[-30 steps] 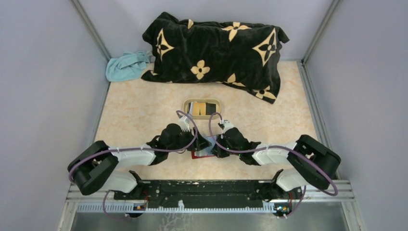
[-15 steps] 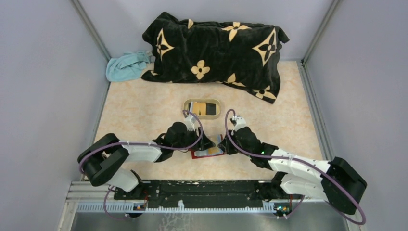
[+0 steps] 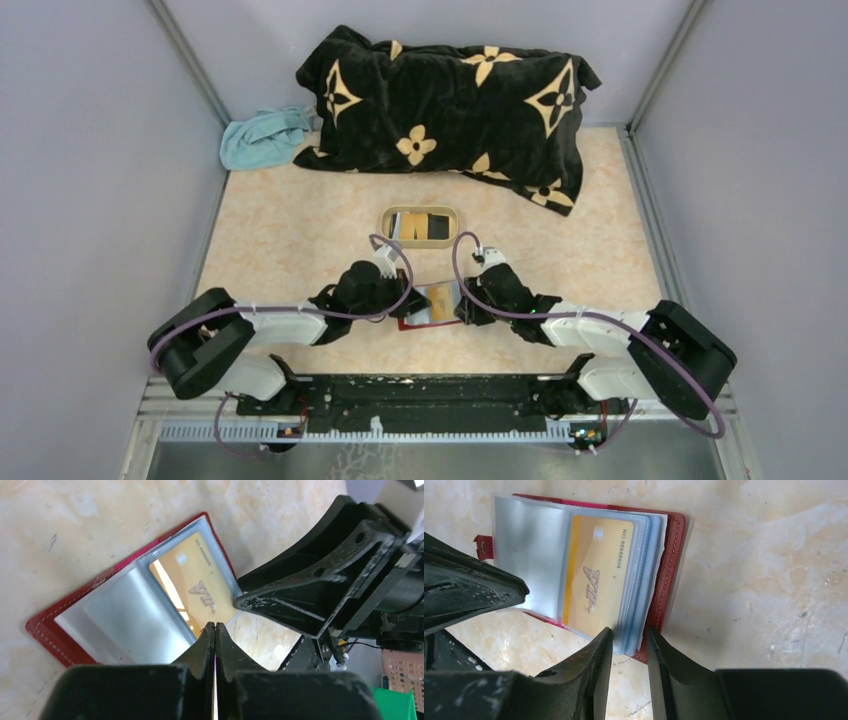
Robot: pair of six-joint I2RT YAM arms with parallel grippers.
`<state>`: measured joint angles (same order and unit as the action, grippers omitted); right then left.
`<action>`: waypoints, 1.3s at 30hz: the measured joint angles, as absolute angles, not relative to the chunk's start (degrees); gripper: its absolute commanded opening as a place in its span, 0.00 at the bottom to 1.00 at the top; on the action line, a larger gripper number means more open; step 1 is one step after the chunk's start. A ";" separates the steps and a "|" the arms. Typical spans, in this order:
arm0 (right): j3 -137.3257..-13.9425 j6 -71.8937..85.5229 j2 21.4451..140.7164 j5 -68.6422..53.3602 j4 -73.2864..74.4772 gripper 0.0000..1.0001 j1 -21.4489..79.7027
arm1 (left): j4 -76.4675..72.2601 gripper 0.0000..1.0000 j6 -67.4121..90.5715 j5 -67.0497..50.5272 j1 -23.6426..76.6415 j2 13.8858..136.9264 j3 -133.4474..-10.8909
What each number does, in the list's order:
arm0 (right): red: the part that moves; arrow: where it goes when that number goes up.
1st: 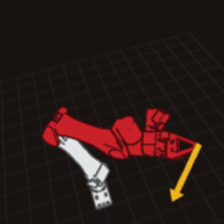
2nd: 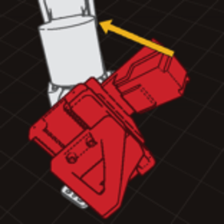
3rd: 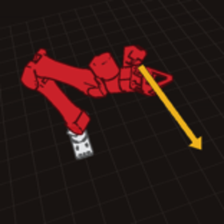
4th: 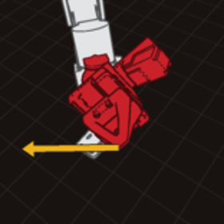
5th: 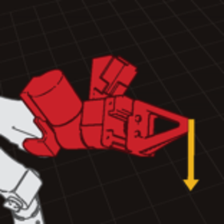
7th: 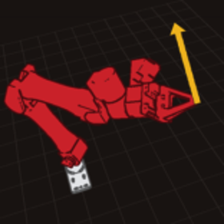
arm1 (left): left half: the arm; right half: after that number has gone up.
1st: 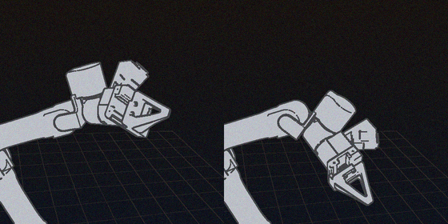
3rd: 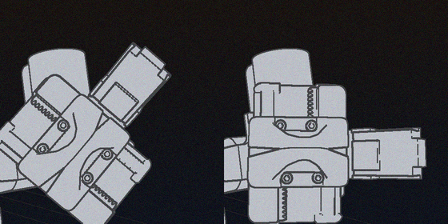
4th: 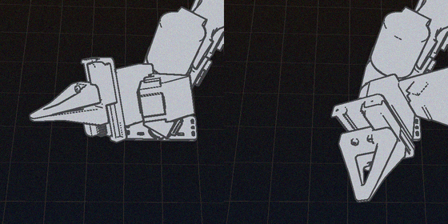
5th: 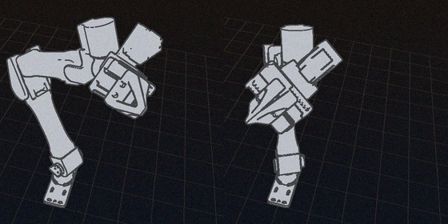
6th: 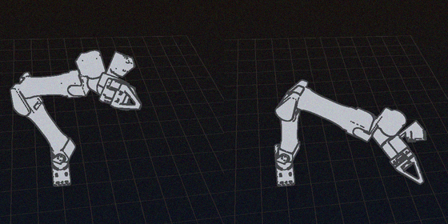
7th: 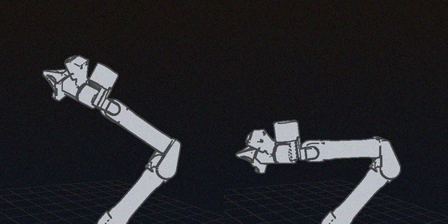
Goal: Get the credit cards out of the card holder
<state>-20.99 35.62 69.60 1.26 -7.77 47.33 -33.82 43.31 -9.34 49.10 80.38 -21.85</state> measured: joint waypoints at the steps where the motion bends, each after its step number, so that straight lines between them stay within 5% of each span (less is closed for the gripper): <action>1: -20.99 35.53 70.15 1.08 -8.14 0.33 47.33 | -33.50 0.00 43.20 -8.93 49.10 80.01 -21.32; 6: -21.56 34.57 72.01 0.36 -10.04 0.01 47.33 | -33.58 0.36 43.20 -7.99 49.10 79.37 -18.83; 8: -21.56 34.50 72.03 0.30 -10.07 0.00 47.33 | -34.65 0.55 43.46 -8.14 49.12 79.79 -18.39; 11: -21.56 34.46 72.03 0.32 -9.87 0.00 47.33 | -37.36 0.65 44.10 -8.27 49.12 81.21 -18.33; 32: -24.99 32.91 68.66 -0.19 -7.03 0.00 47.33 | -47.29 0.66 45.95 -7.94 49.08 88.49 -17.74; 39: -25.63 32.75 76.90 -0.58 -10.37 0.00 47.33 | -48.42 0.65 46.30 -7.97 49.08 88.82 -17.30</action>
<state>-25.63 32.75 76.90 -0.58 -10.37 47.33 -48.42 46.30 -7.97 49.08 88.82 -17.30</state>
